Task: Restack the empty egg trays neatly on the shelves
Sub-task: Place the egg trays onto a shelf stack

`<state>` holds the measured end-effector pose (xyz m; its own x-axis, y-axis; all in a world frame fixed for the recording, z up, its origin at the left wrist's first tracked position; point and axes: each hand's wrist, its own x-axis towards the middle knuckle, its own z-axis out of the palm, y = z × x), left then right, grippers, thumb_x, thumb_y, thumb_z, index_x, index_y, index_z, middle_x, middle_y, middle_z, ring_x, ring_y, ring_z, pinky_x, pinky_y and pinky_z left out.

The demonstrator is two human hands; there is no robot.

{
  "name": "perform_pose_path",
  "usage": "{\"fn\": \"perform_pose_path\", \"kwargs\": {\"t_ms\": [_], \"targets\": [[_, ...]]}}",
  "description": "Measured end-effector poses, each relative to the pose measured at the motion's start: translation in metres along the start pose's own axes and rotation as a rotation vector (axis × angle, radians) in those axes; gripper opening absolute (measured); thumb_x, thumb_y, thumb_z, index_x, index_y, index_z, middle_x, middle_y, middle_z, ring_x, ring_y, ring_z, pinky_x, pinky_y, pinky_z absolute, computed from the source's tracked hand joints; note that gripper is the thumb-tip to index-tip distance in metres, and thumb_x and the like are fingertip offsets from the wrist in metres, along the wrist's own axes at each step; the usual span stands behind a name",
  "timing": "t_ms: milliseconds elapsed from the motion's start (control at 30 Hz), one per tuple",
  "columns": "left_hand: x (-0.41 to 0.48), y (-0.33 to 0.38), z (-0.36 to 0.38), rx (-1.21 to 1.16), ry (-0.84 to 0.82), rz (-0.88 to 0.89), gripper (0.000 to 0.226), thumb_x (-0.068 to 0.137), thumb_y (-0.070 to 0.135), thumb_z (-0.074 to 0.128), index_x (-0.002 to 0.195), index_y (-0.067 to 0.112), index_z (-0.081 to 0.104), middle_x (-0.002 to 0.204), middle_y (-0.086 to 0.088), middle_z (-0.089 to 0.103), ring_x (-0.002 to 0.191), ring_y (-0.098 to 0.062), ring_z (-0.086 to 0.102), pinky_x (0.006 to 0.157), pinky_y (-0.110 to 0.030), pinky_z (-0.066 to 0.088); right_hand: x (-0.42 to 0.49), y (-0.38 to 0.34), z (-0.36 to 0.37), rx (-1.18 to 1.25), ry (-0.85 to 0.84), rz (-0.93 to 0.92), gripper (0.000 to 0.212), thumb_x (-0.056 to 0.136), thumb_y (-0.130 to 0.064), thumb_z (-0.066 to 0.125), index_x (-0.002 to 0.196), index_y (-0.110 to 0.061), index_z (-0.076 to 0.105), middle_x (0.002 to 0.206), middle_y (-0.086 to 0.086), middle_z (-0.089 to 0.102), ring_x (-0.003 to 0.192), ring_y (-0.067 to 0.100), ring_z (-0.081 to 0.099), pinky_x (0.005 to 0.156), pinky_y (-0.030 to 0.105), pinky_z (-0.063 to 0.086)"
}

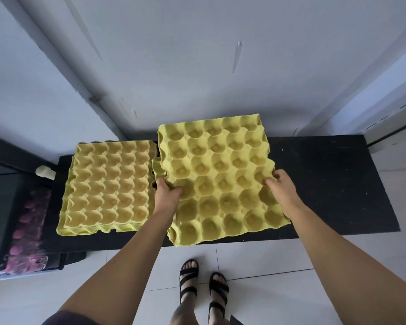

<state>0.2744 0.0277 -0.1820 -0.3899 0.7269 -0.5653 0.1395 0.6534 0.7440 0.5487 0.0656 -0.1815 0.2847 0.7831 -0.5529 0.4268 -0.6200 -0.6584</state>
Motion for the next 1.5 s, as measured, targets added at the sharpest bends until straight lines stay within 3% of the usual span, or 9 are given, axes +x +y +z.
{"fn": "perform_pose_path", "kwargs": {"t_ms": [133,467,633,767,867,1000,1100,1367,1500], "targets": [[-0.019,0.025,-0.017,-0.058,0.001,0.054,0.042,0.084,0.008,0.063,0.118,0.01,0.039,0.089,0.0,0.051,0.089,-0.023,0.054,0.08,-0.037,0.047,-0.02,-0.028,-0.016,0.013,0.019,-0.089,0.04,0.09,-0.026,0.058,0.127,-0.014,0.05,0.116,0.003,0.055,0.1,0.02,0.053,0.081,0.033,0.04],[-0.074,0.112,-0.108,-0.199,0.076,0.182,0.065,0.082,0.019,0.066,0.139,0.016,0.036,0.127,-0.013,0.052,0.11,-0.031,0.055,0.097,-0.048,0.044,-0.102,-0.126,-0.052,0.116,-0.082,-0.417,0.037,0.092,-0.027,0.061,0.124,-0.009,0.057,0.111,0.004,0.061,0.104,0.02,0.059,0.083,0.03,0.042],[-0.168,0.142,-0.138,0.612,0.463,0.72,0.069,0.088,0.042,0.055,0.147,0.026,0.021,0.149,-0.008,0.02,0.135,-0.028,0.023,0.109,-0.047,0.02,-0.145,-0.161,-0.062,0.132,-0.036,-0.602,0.041,0.09,-0.034,0.062,0.123,-0.011,0.057,0.116,0.003,0.062,0.106,0.02,0.058,0.092,0.038,0.046],[-0.237,0.143,-0.139,1.26,0.275,1.006,0.075,0.086,0.064,0.042,0.147,0.035,0.011,0.153,0.001,0.017,0.14,-0.022,0.015,0.113,-0.045,0.011,-0.182,-0.185,-0.06,0.193,-0.034,-0.719,0.045,0.088,-0.037,0.064,0.123,-0.009,0.06,0.118,0.006,0.064,0.111,0.022,0.058,0.099,0.044,0.045],[-0.265,0.134,-0.154,1.424,0.41,1.022,0.086,0.084,0.052,0.056,0.149,0.029,0.004,0.15,-0.002,0.028,0.137,-0.024,0.026,0.11,-0.045,0.021,-0.22,-0.209,-0.053,0.279,-0.097,-0.792,0.03,0.088,-0.032,0.065,0.112,-0.013,0.063,0.111,0.004,0.065,0.107,0.021,0.059,0.095,0.037,0.046],[-0.291,0.134,-0.205,1.428,0.649,1.052,0.096,0.054,0.023,0.08,0.138,0.021,0.034,0.112,0.001,0.063,0.104,-0.024,0.06,0.082,-0.039,0.047,-0.273,-0.246,-0.034,0.331,-0.169,-0.902,0.017,0.091,-0.03,0.062,0.102,-0.017,0.062,0.096,-0.001,0.063,0.093,0.016,0.058,0.078,0.027,0.041],[-0.307,0.137,-0.254,1.418,0.811,1.031,0.103,0.044,0.02,0.085,0.134,0.022,0.035,0.107,0.003,0.065,0.1,-0.025,0.061,0.078,-0.039,0.047,-0.317,-0.275,-0.007,0.374,-0.175,-0.991,0.024,0.09,-0.031,0.062,0.099,-0.009,0.063,0.089,0.004,0.064,0.085,0.021,0.058,0.073,0.032,0.043],[-0.334,0.114,-0.41,1.335,1.165,0.962,0.08,0.059,0.021,0.08,0.13,0.021,0.043,0.107,-0.001,0.065,0.107,-0.033,0.058,0.088,-0.049,0.044,-0.451,-0.346,0.098,0.496,-0.192,-1.126,0.03,0.091,-0.035,0.06,0.1,-0.006,0.063,0.088,0.004,0.064,0.084,0.02,0.058,0.068,0.027,0.042],[-0.349,0.105,-0.485,1.291,1.247,0.927,0.082,0.058,0.033,0.079,0.132,0.024,0.045,0.112,-0.002,0.063,0.116,-0.037,0.052,0.099,-0.061,0.031,-0.517,-0.377,0.149,0.557,-0.231,-1.126,0.029,0.09,-0.036,0.061,0.096,-0.008,0.065,0.091,0.005,0.068,0.09,0.023,0.063,0.08,0.038,0.051]]}}
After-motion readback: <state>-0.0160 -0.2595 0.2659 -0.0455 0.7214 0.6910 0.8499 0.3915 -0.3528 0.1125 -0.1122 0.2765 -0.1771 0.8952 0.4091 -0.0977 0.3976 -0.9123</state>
